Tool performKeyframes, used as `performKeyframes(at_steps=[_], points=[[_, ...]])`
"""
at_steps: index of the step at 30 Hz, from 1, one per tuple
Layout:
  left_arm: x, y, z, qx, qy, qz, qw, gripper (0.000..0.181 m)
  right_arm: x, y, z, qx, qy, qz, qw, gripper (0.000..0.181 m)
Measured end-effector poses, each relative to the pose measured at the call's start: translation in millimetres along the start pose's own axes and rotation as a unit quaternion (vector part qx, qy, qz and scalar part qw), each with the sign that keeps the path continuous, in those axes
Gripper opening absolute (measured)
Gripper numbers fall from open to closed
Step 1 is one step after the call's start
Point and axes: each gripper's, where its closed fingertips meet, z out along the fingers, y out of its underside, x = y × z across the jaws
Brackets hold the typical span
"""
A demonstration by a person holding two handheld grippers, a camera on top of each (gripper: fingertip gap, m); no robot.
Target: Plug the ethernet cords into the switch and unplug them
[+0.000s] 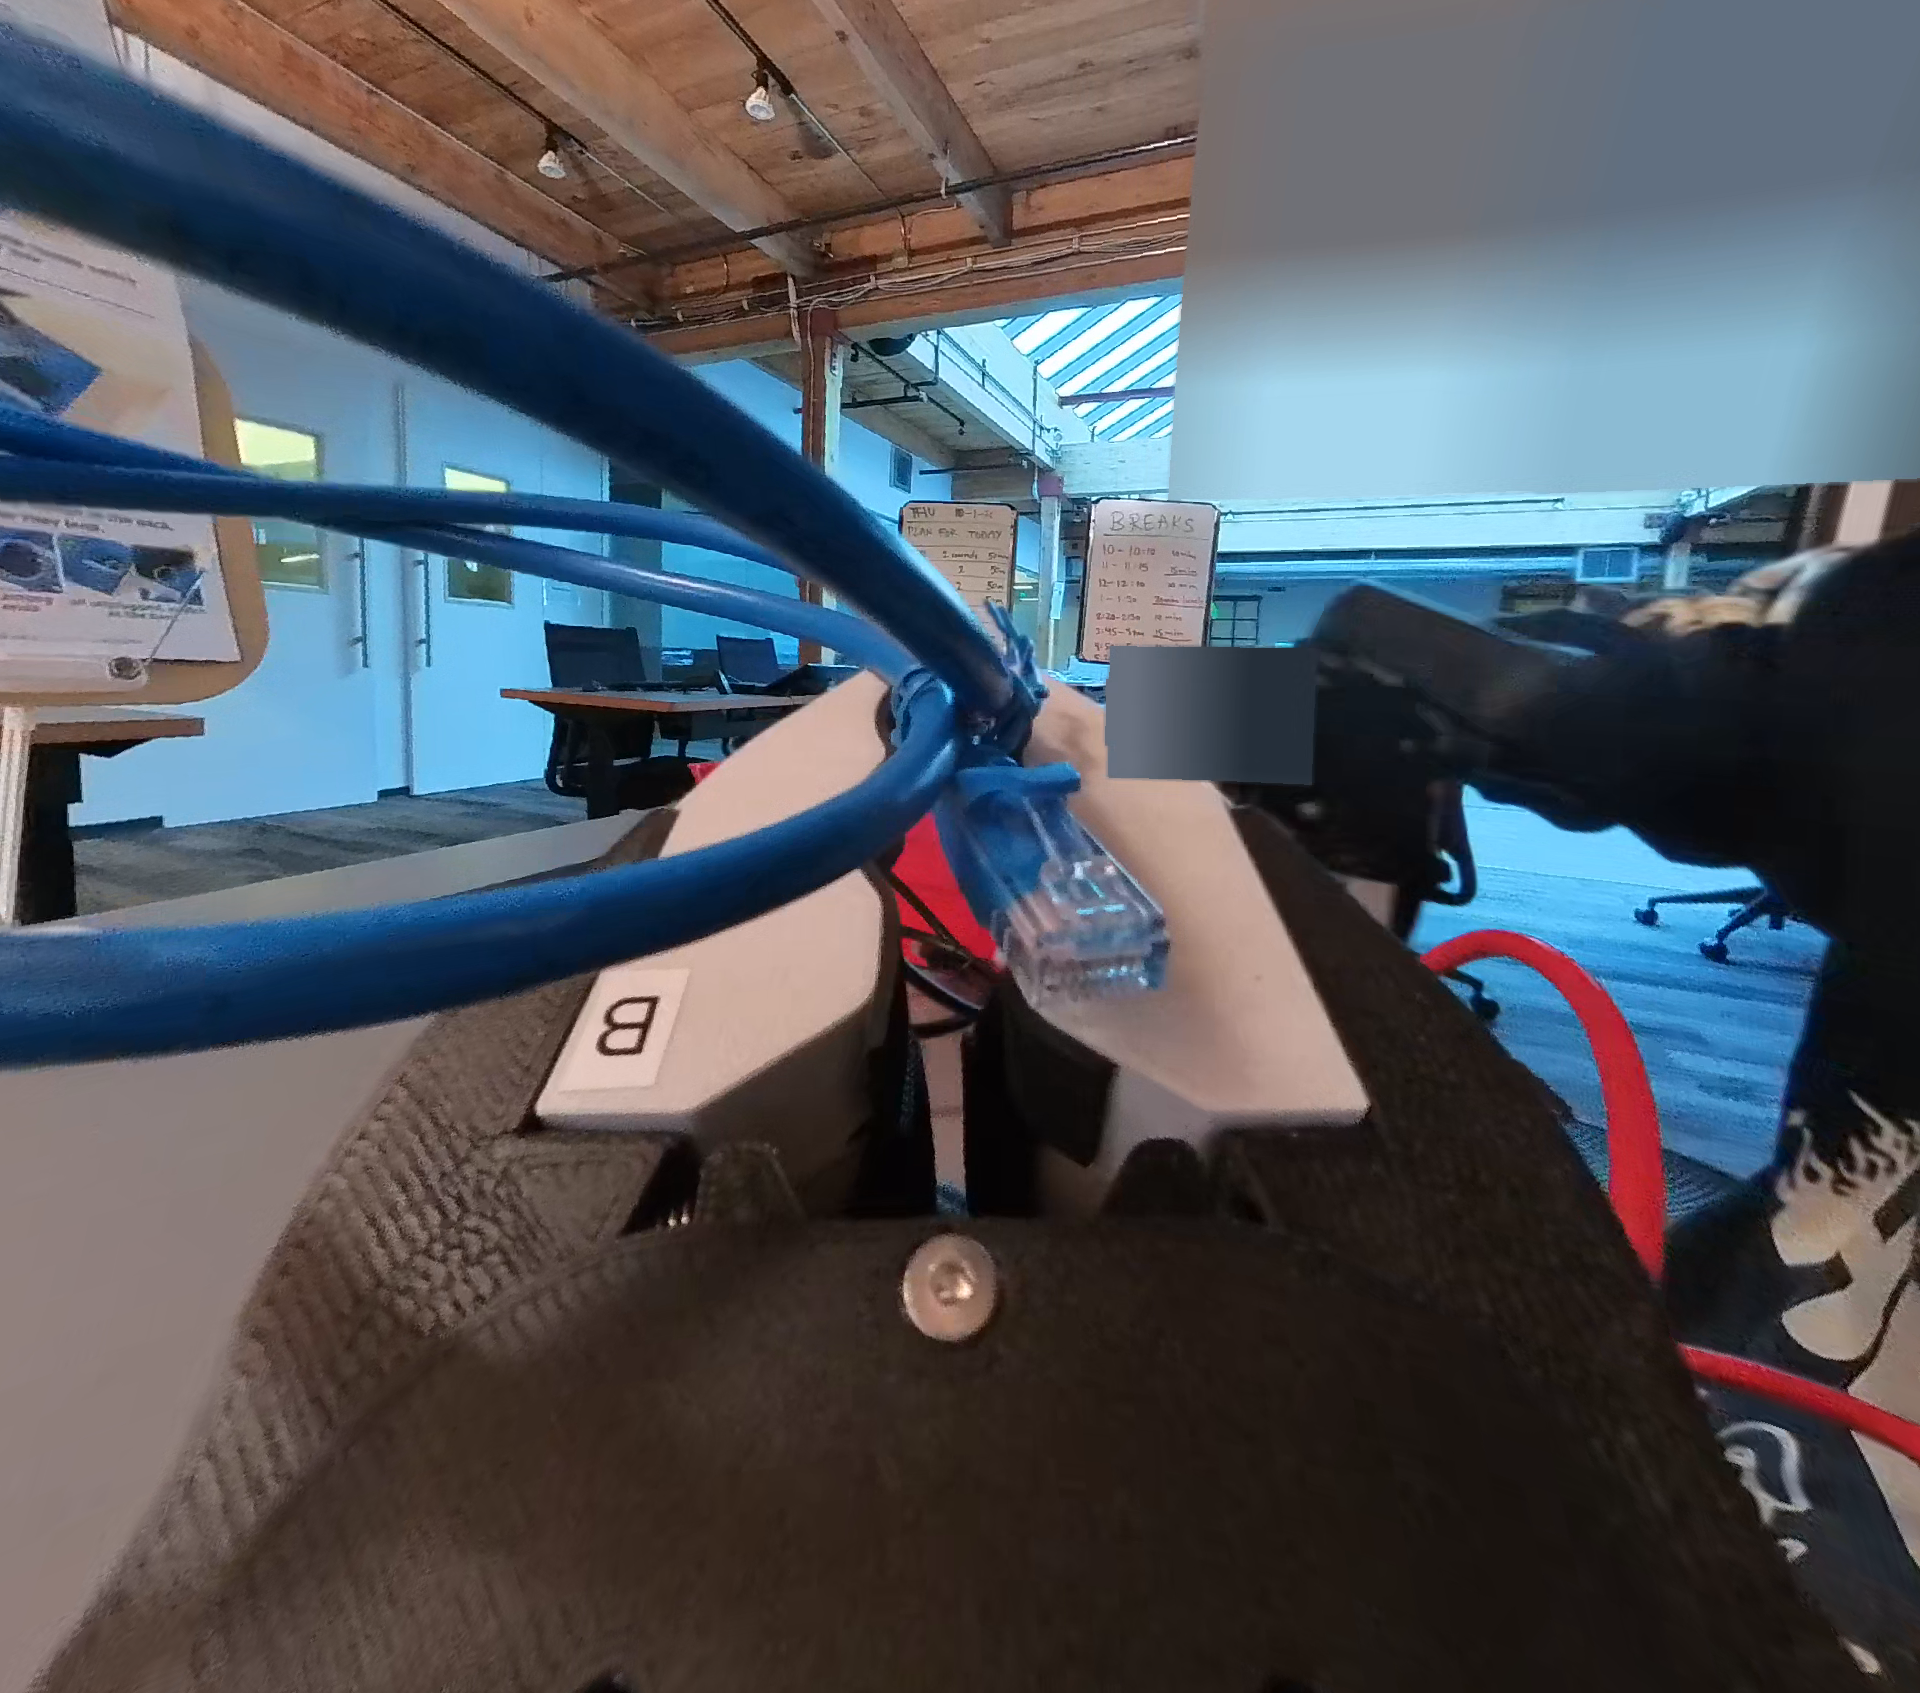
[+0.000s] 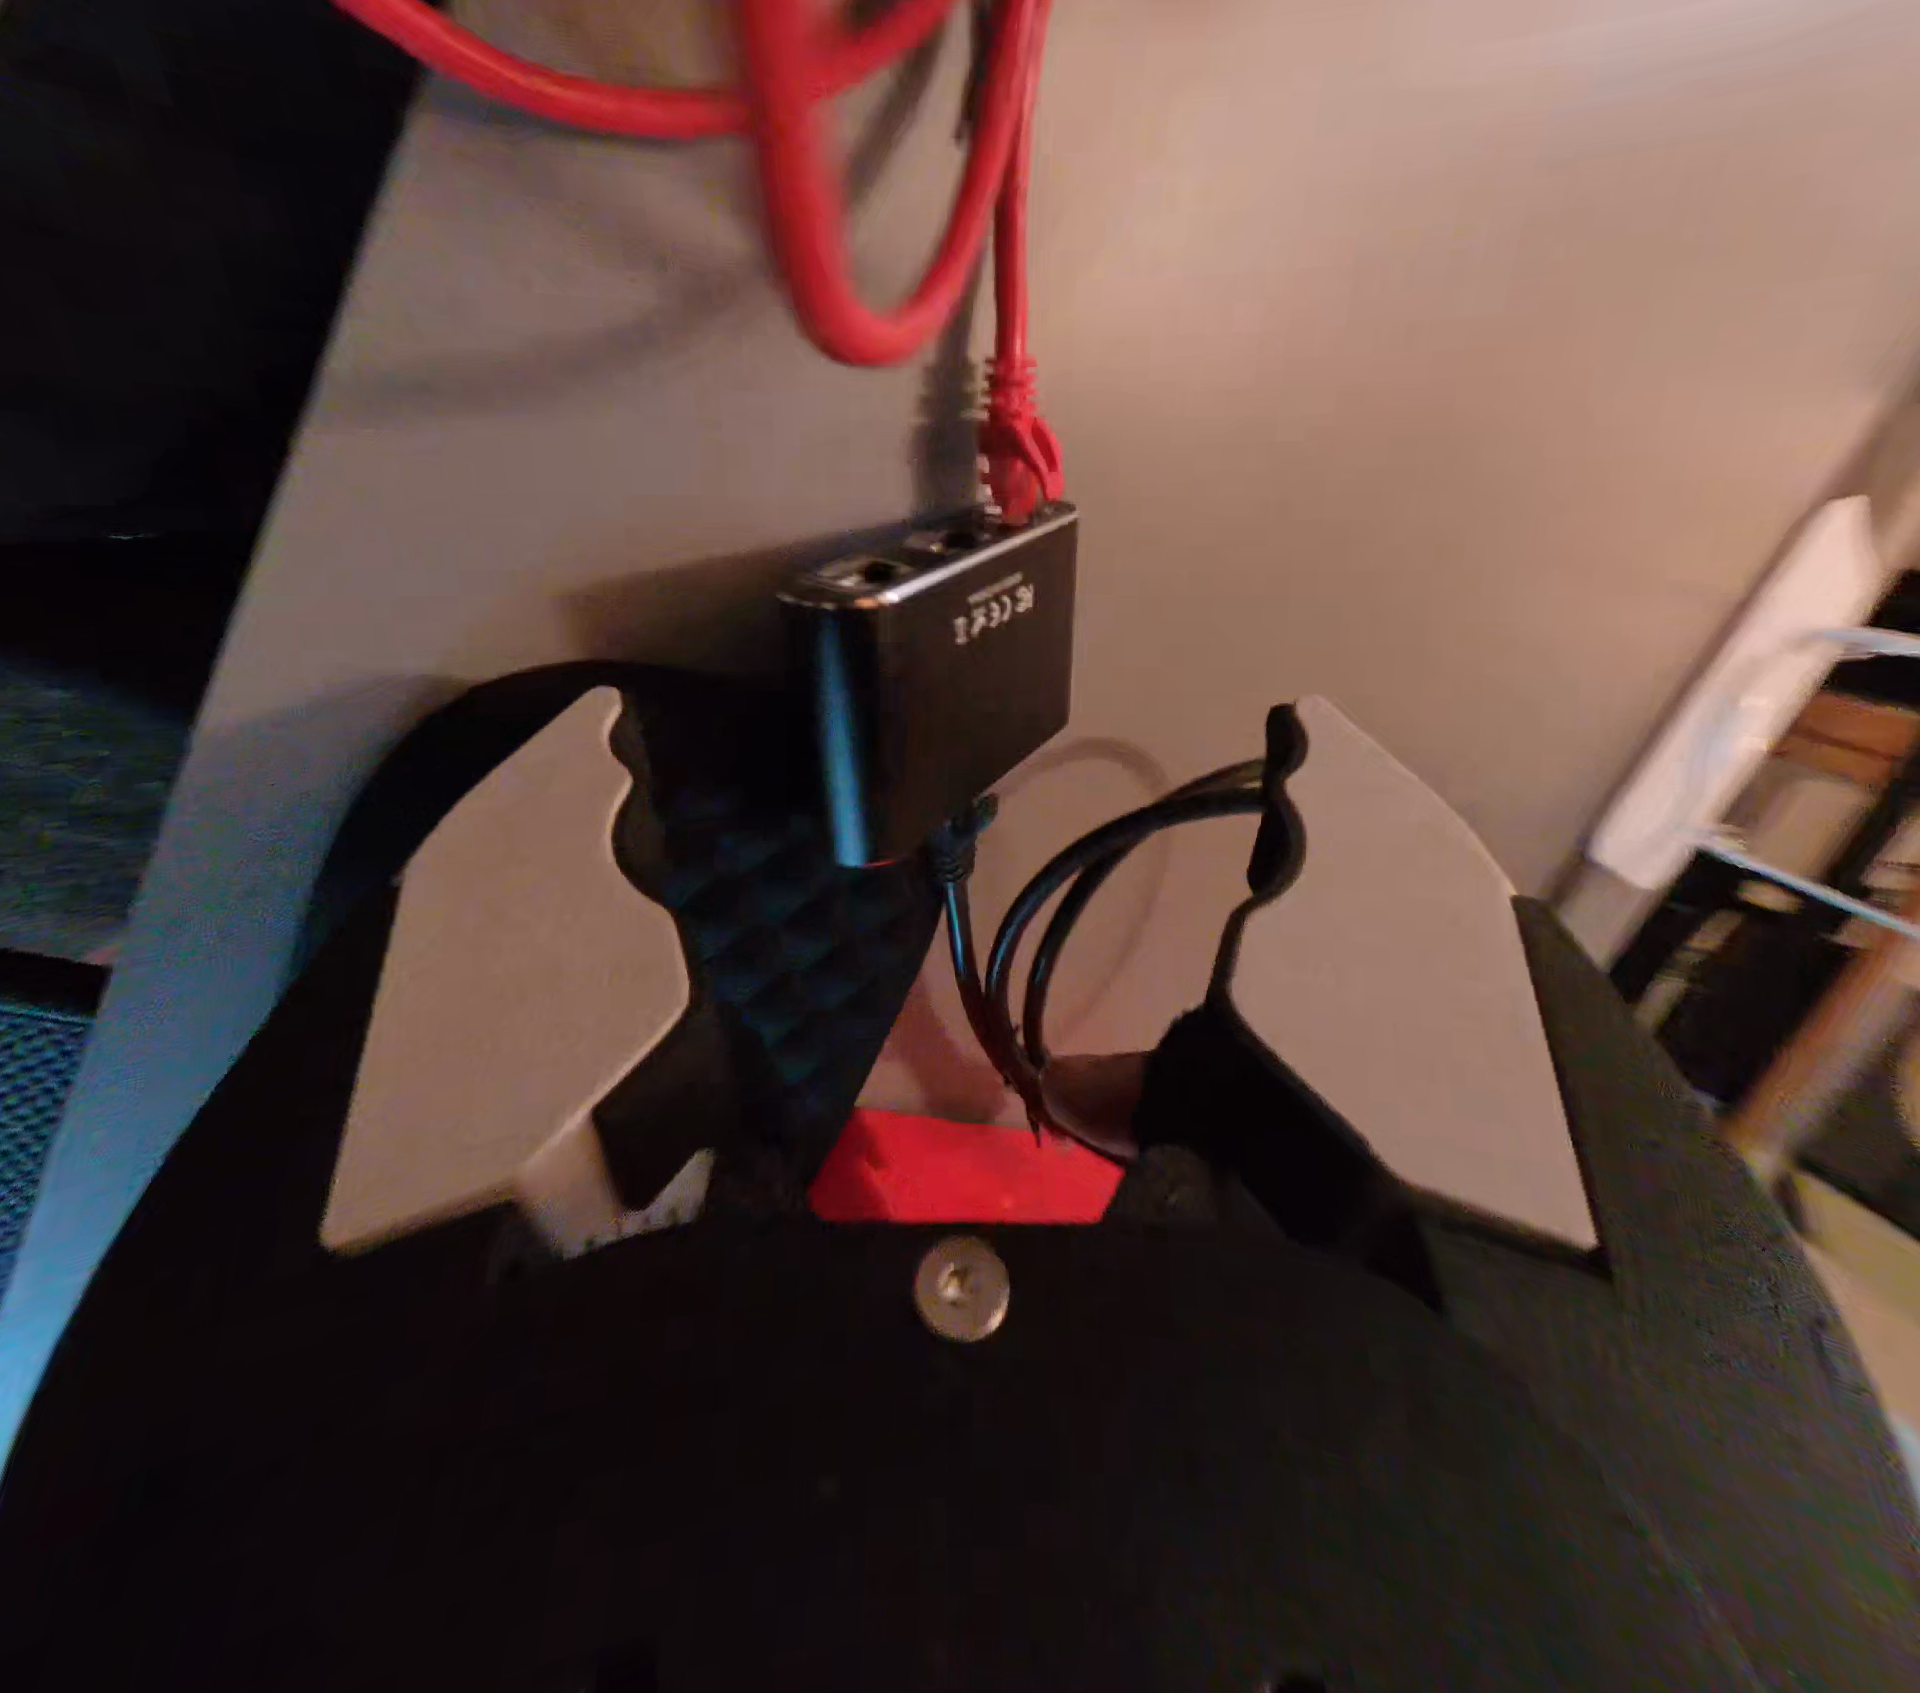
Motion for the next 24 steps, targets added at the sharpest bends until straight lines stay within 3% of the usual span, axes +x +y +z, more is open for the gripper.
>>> performKeyframes(at_steps=[3,6,7,9,12,15,17,24], points=[[1,-1,-1,-0.003,0.004,0.008,1.000,0.015,3,7,19,0.034,-0.070,0.034,0.996,0.104],[-1,-5,-3,-0.001,0.003,0.018,1.000,0.015,2,4,29,0.075,-0.055,0.025,0.995,0.095],[-1,-6,-3,0.000,0.004,0.015,1.000,0.014,0,1,30,0.093,-0.052,0.026,0.994,0.083],[-3,-7,-5,0.004,0.005,0.003,1.000,0.014,1,4,31,0.104,-0.023,0.021,0.994,0.055],[-3,-12,-7,0.013,0.006,-0.009,1.000,0.014,12,12,34,0.073,0.070,-0.012,0.995,0.041],[-5,-15,-8,0.017,0.002,-0.004,1.000,0.015,24,7,28,0.068,0.115,-0.015,0.991,0.025],[-6,-15,-8,0.017,-0.002,-0.001,1.000,0.015,34,3,22,0.066,0.135,-0.005,0.989,0.025],[-1,-25,-8,0.027,0.008,0.008,1.000,0.015,81,6,-12,-0.048,0.280,-0.065,0.956,0.024]])
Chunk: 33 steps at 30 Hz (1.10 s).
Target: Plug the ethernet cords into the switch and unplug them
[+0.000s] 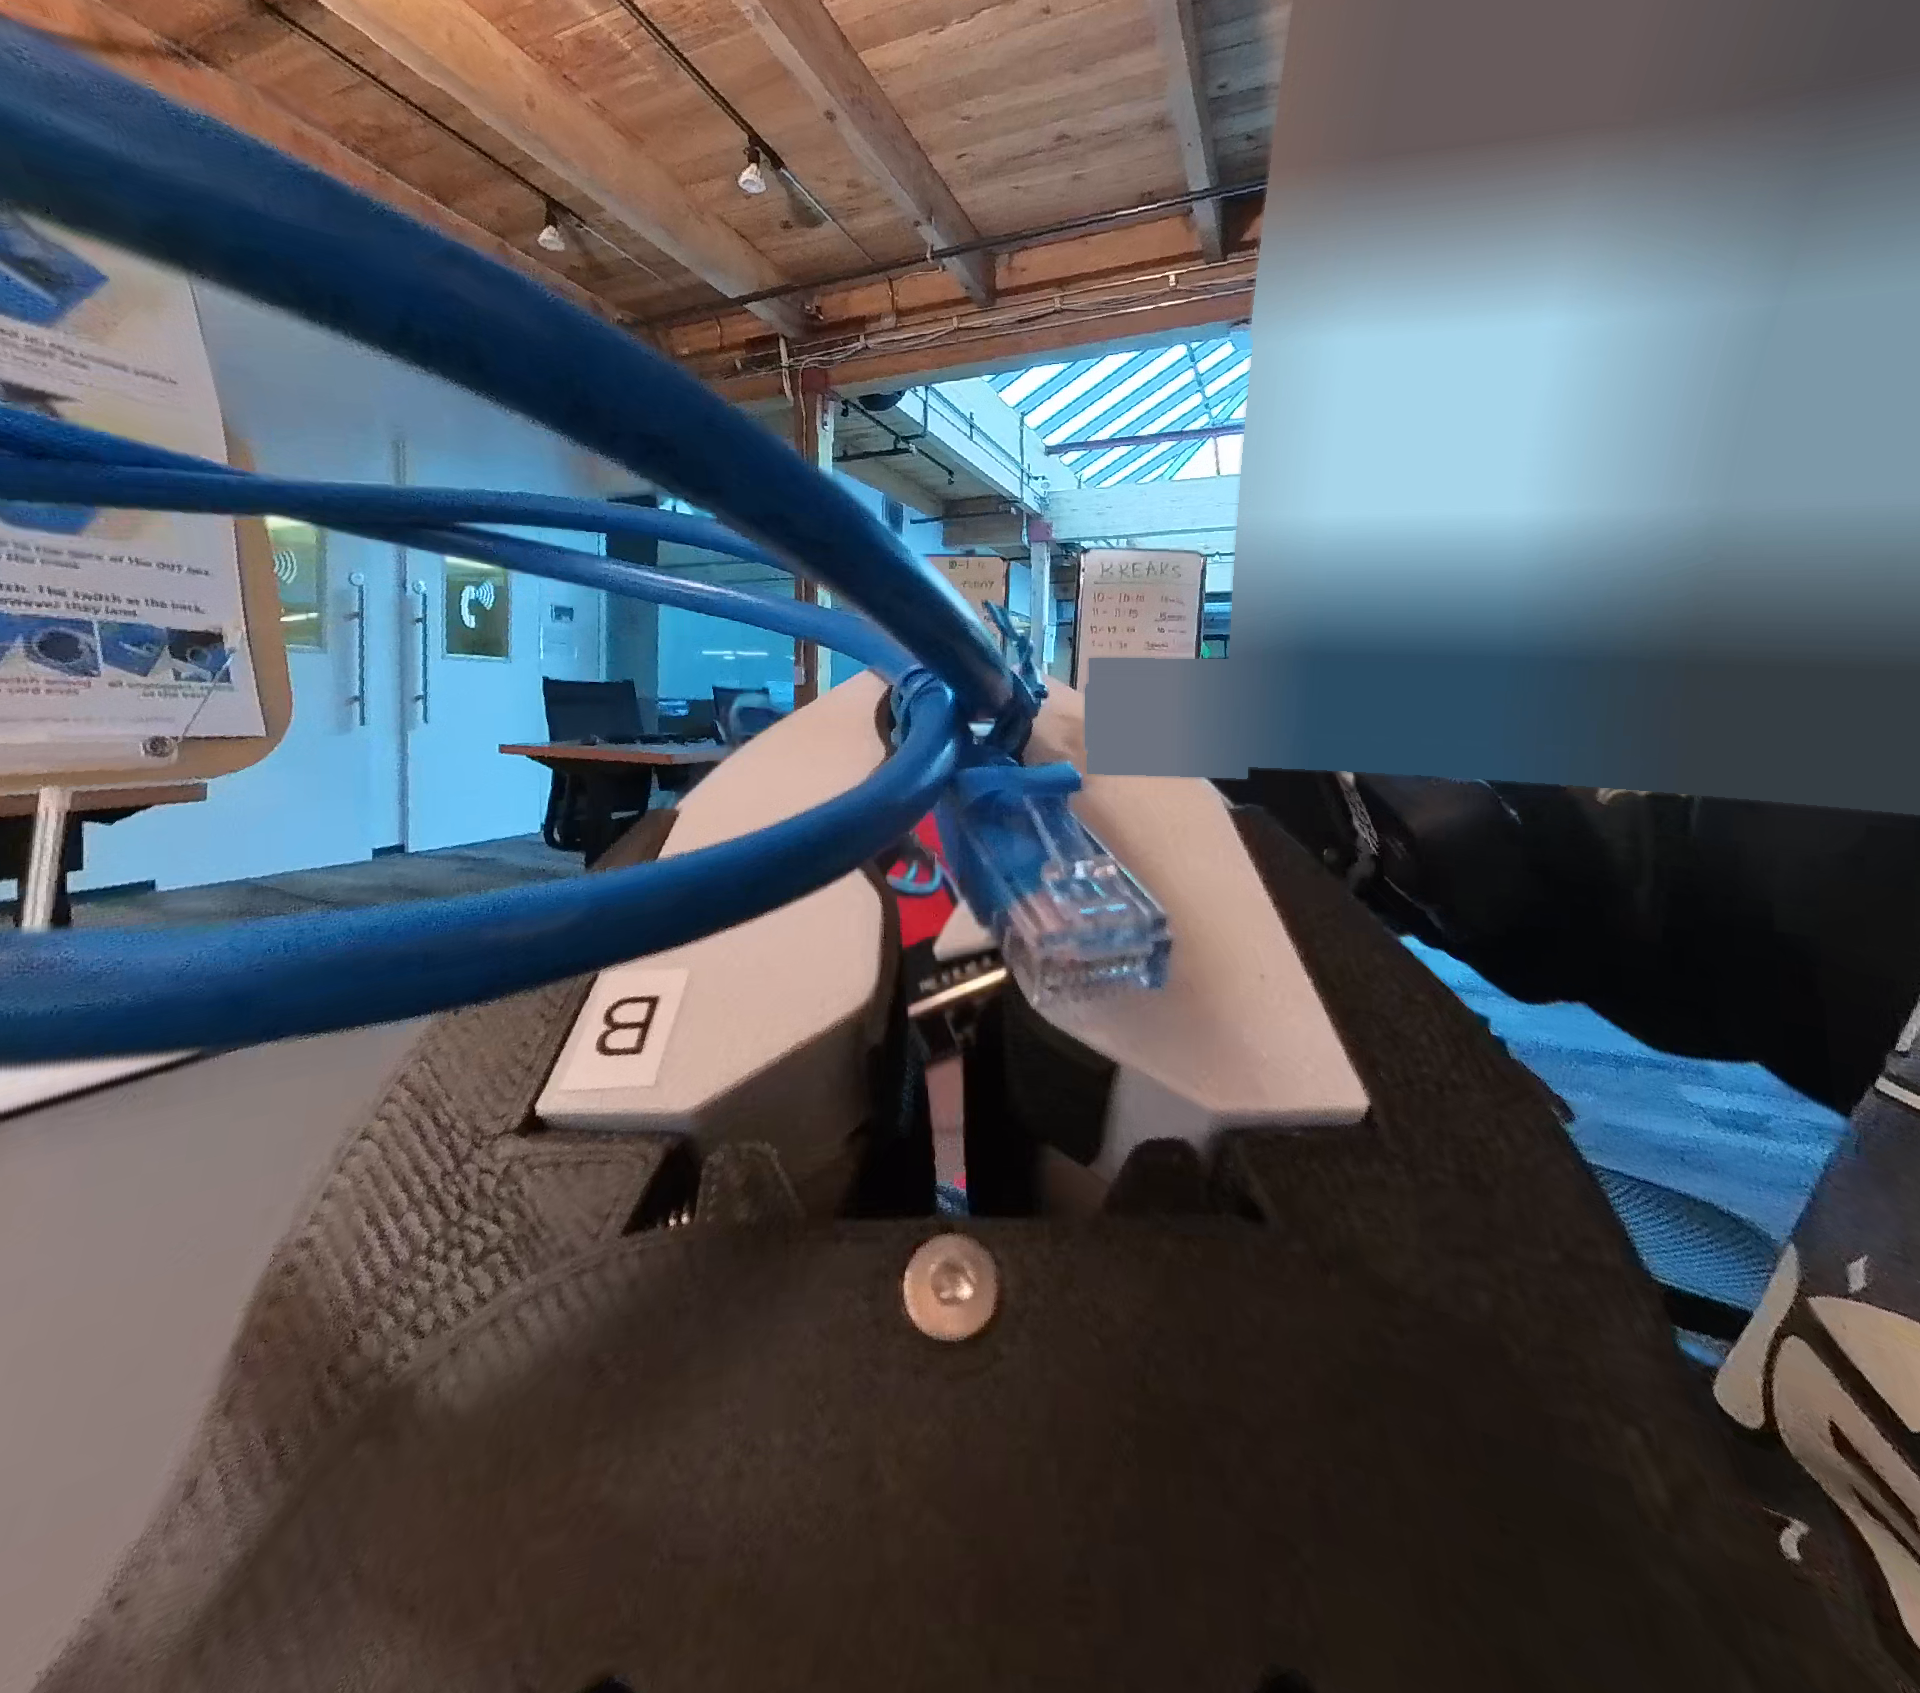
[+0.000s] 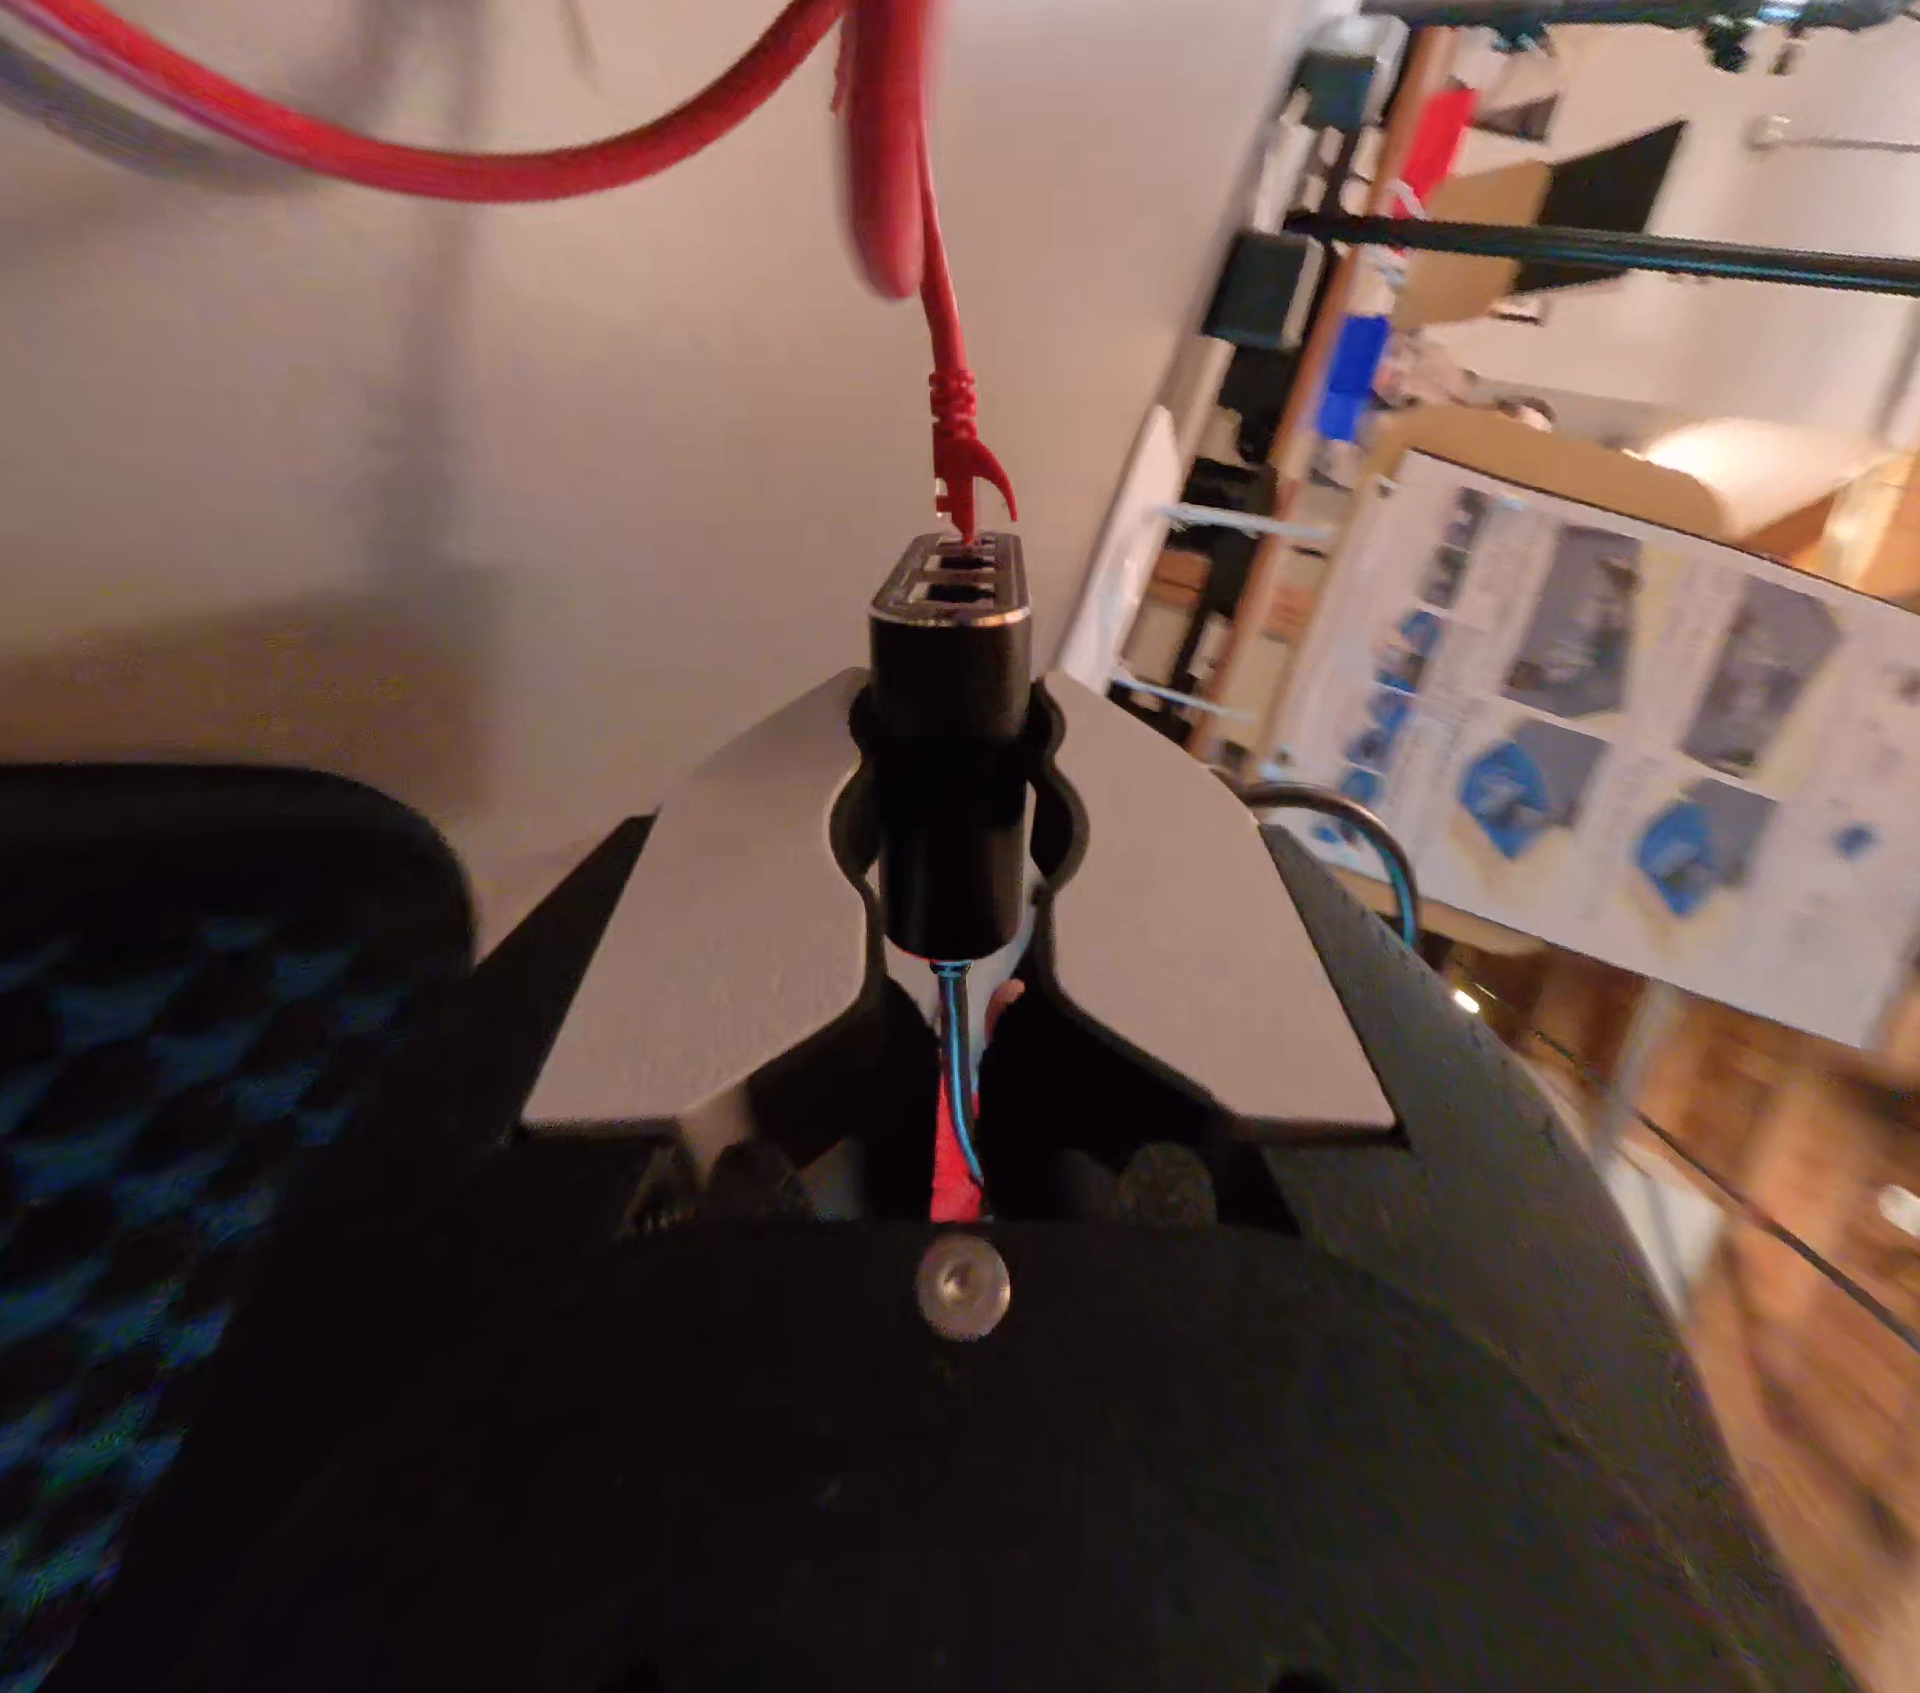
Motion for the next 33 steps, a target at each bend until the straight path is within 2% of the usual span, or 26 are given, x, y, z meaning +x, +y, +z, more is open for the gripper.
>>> performKeyframes(at_steps=[3,8,11,14,17,21,23,25,28,30,33], points=[[-2,-15,-3,0.018,-0.008,0.007,1.000,0.014,23,17,-5,-0.068,0.053,-0.034,0.996,0.025],[3,-68,-13,0.091,-0.023,0.015,0.995,0.014,50,46,-6,-0.152,0.111,-0.011,0.982,0.025],[24,-91,-12,0.124,0.010,-0.002,0.992,0.014,56,58,1,-0.199,0.134,0.004,0.971,0.024],[48,-97,-6,0.158,0.065,-0.058,0.984,0.014,58,52,15,-0.210,0.142,0.023,0.967,0.024],[56,-81,3,0.162,0.086,-0.098,0.978,0.014,57,26,29,-0.179,0.142,0.033,0.973,0.024],[28,-28,11,0.073,0.030,-0.031,0.996,0.015,58,-18,38,-0.100,0.144,0.056,0.983,0.024],[11,-12,6,0.041,0.003,-0.014,0.999,0.015,58,-29,37,-0.073,0.149,0.071,0.984,0.025],[-10,-8,0,0.030,-0.041,-0.012,0.999,0.014,60,-32,34,-0.058,0.160,0.085,0.982,0.024],[-27,0,-6,-0.001,-0.064,-0.005,0.998,0.014,67,-31,26,-0.029,0.182,0.125,0.975,0.024],[-33,9,-7,-0.028,-0.060,-0.012,0.998,0.014,71,-35,21,0.009,0.189,0.155,0.970,0.024],[-31,8,-8,-0.001,-0.036,-0.067,0.997,0.014,73,-45,15,0.052,0.202,0.151,0.966,0.024]])
